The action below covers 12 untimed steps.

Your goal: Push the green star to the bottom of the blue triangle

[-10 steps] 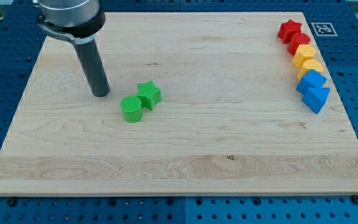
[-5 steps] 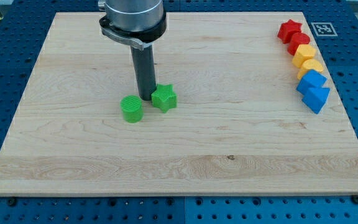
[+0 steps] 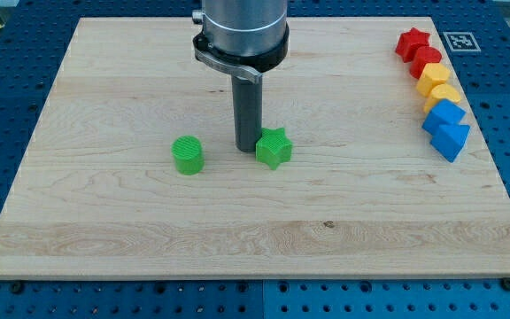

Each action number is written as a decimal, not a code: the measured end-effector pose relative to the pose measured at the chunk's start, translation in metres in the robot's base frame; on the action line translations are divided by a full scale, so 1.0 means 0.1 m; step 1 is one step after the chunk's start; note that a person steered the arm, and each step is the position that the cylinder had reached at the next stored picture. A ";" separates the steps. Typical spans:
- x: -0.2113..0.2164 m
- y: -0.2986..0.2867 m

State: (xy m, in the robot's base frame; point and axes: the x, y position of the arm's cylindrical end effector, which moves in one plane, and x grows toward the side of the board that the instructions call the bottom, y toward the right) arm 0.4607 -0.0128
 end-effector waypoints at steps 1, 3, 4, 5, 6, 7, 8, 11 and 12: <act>0.00 0.00; 0.00 0.05; 0.03 0.32; 0.04 0.45; 0.04 0.45; 0.18 0.45; 0.22 0.46; 0.23 0.71; 0.23 0.76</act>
State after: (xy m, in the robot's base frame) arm 0.4833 0.0630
